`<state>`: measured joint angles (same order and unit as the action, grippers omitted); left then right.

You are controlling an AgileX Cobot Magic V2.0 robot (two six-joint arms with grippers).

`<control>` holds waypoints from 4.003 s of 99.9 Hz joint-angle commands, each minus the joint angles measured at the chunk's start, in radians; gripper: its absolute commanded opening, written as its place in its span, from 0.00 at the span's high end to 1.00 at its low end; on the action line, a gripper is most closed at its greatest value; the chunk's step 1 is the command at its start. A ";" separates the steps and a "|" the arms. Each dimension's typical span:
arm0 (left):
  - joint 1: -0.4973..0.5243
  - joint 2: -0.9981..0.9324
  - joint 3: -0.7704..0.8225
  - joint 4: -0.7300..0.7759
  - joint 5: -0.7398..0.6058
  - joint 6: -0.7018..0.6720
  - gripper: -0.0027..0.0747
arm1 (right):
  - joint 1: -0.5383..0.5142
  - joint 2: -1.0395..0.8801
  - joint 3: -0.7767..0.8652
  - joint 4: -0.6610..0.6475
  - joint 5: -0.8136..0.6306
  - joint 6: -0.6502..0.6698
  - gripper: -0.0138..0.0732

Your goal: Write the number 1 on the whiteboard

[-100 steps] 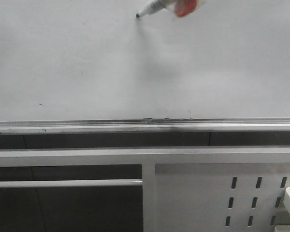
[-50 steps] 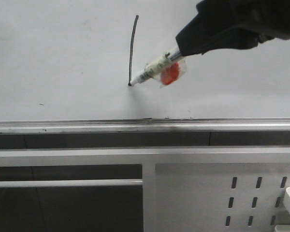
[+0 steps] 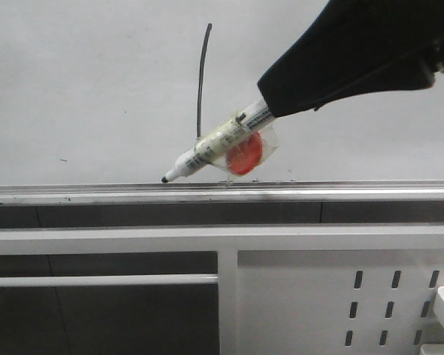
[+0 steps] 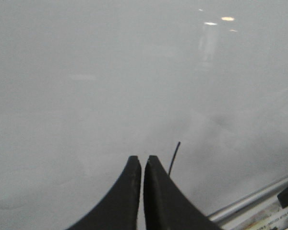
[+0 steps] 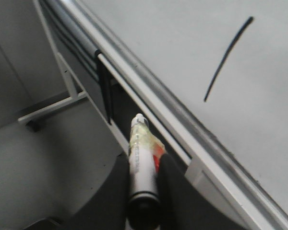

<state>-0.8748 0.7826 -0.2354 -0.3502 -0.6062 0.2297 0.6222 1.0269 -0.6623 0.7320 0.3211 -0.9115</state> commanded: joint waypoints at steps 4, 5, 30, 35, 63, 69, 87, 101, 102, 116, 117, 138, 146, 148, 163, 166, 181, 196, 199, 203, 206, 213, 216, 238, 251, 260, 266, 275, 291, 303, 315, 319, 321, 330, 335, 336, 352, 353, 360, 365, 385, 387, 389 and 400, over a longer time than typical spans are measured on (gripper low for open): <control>0.001 0.016 -0.028 0.229 0.036 0.002 0.99 | 0.004 -0.015 -0.087 -0.051 0.109 -0.002 0.92; 0.001 0.018 -0.028 0.262 0.048 0.002 0.98 | 0.004 -0.013 -0.090 -0.053 0.124 -0.002 0.92; 0.001 0.142 -0.073 0.448 0.204 0.002 0.65 | 0.004 0.048 -0.210 -0.132 0.243 -0.002 0.92; 0.001 0.172 -0.081 0.485 0.199 0.002 0.55 | 0.004 0.061 -0.230 -0.140 0.259 -0.002 0.92; 0.001 0.294 -0.108 0.544 0.149 0.002 0.49 | 0.004 0.092 -0.306 -0.149 0.302 -0.002 0.92; 0.001 0.312 -0.108 0.544 0.121 0.002 0.49 | 0.006 0.092 -0.320 -0.149 0.315 -0.002 0.92; 0.001 0.365 -0.108 0.544 0.032 0.002 0.49 | 0.025 0.092 -0.329 -0.149 0.337 -0.002 0.92; 0.001 0.395 -0.108 0.544 0.000 0.002 0.50 | 0.028 0.093 -0.329 -0.144 0.339 -0.002 0.92; 0.001 0.397 -0.108 0.544 -0.002 0.002 0.50 | 0.028 0.093 -0.329 -0.144 0.339 -0.002 0.92; 0.001 0.400 -0.108 0.544 -0.053 0.002 0.50 | 0.028 0.094 -0.329 -0.141 0.345 -0.002 0.92; 0.001 0.400 -0.108 0.544 -0.061 0.002 0.50 | 0.028 0.094 -0.329 -0.141 0.345 -0.002 0.92; 0.001 0.400 -0.108 0.571 -0.083 0.002 0.94 | 0.028 0.098 -0.329 -0.141 0.343 -0.002 0.92; 0.001 0.400 -0.108 0.595 -0.083 0.002 0.99 | 0.028 0.098 -0.329 -0.141 0.343 -0.002 0.92; 0.001 0.400 -0.108 0.595 -0.080 0.002 0.99 | 0.028 0.098 -0.329 -0.141 0.343 -0.002 0.92; 0.001 0.400 -0.108 0.595 -0.074 0.002 0.99 | 0.028 0.098 -0.329 -0.141 0.343 -0.002 0.92; 0.001 0.400 -0.108 0.595 -0.070 0.002 0.99 | 0.028 0.098 -0.329 -0.139 0.343 -0.002 0.92; 0.001 0.400 -0.108 0.595 -0.066 0.002 0.99 | 0.028 0.098 -0.329 -0.124 0.339 0.000 0.92; 0.001 0.400 -0.108 0.595 -0.066 0.000 0.99 | 0.028 0.098 -0.329 -0.120 0.337 0.000 0.92; 0.001 0.400 -0.108 0.595 -0.066 0.000 0.99 | 0.028 0.098 -0.329 -0.120 0.337 0.000 0.92; 0.001 0.400 -0.108 0.595 -0.064 0.000 0.99 | 0.028 0.098 -0.329 -0.120 0.337 0.000 0.92; 0.001 0.400 -0.108 0.595 -0.062 0.000 0.99 | 0.028 0.098 -0.329 -0.120 0.337 0.000 0.92; 0.001 0.400 -0.108 0.595 -0.062 0.000 0.99 | 0.028 0.098 -0.329 -0.120 0.339 0.000 0.87; 0.001 0.400 -0.108 0.595 -0.062 0.000 0.99 | 0.028 0.098 -0.329 -0.120 0.339 0.000 0.83; 0.001 0.400 -0.101 0.584 -0.046 -0.011 0.99 | 0.026 0.084 -0.329 -0.118 0.296 0.000 0.33; 0.001 0.400 -0.081 0.515 -0.045 -0.011 0.99 | 0.026 0.017 -0.329 -0.130 0.260 0.000 0.35; 0.001 0.400 -0.060 0.375 -0.070 -0.011 0.99 | 0.008 -0.062 -0.329 -0.151 0.287 0.011 0.40; 0.001 0.400 -0.042 0.282 -0.122 -0.011 0.99 | -0.015 -0.118 -0.329 -0.151 0.299 0.015 0.45; 0.001 0.400 -0.014 0.193 -0.215 -0.011 0.99 | -0.051 -0.180 -0.327 -0.168 0.336 0.015 0.70; 0.001 0.400 0.003 0.026 -0.307 -0.011 0.99 | -0.121 -0.249 -0.325 -0.178 0.398 0.052 0.91; -0.001 0.400 0.003 -0.046 -0.308 -0.019 0.99 | -0.138 -0.260 -0.325 -0.178 0.412 0.052 0.91; -0.038 0.402 0.003 -0.136 -0.348 -0.063 0.99 | -0.138 -0.260 -0.325 -0.178 0.415 0.052 0.91; -0.050 0.412 0.003 -0.189 -0.381 -0.063 0.99 | -0.138 -0.260 -0.325 -0.178 0.415 0.052 0.91; -0.058 0.419 0.003 -0.217 -0.402 -0.063 0.99 | -0.138 -0.260 -0.325 -0.178 0.415 0.052 0.91; -0.090 0.467 0.003 -0.280 -0.474 -0.063 0.99 | -0.138 -0.260 -0.325 -0.178 0.415 0.052 0.91; -0.111 0.501 0.003 -0.280 -0.507 -0.065 0.99 | -0.138 -0.260 -0.325 -0.178 0.415 0.052 0.91; -0.118 0.506 0.003 -0.280 -0.522 -0.068 0.99 | -0.138 -0.260 -0.325 -0.178 0.415 0.052 0.91; -0.185 0.627 0.003 -0.328 -0.748 -0.141 0.99 | -0.138 -0.260 -0.325 -0.178 0.415 0.052 0.91; -0.187 0.637 0.003 -0.328 -0.757 -0.141 0.99 | -0.138 -0.260 -0.325 -0.178 0.415 0.052 0.91; -0.192 0.679 -0.013 -0.349 -0.755 -0.141 0.99 | -0.138 -0.260 -0.325 -0.178 0.415 0.052 0.91; -0.192 0.704 -0.028 -0.357 -0.755 -0.141 0.99 | -0.138 -0.260 -0.325 -0.178 0.415 0.052 0.91; -0.192 0.748 -0.103 -0.453 -0.755 -0.141 0.99 | -0.138 -0.254 -0.325 -0.180 0.413 0.052 0.91; -0.192 0.750 -0.108 -0.478 -0.755 -0.141 0.99 | -0.138 -0.254 -0.325 -0.180 0.413 0.052 0.91; -0.192 0.756 -0.110 -0.502 -0.755 -0.141 0.99 | -0.138 -0.254 -0.325 -0.180 0.413 0.052 0.91; -0.182 0.770 -0.118 -0.555 -0.755 -0.141 0.99 | -0.138 -0.254 -0.325 -0.182 0.413 0.051 0.91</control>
<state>-1.0629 1.5646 -0.3308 -0.8511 -1.1396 0.0987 0.4901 0.7743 -0.9605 0.5348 0.7925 -0.8596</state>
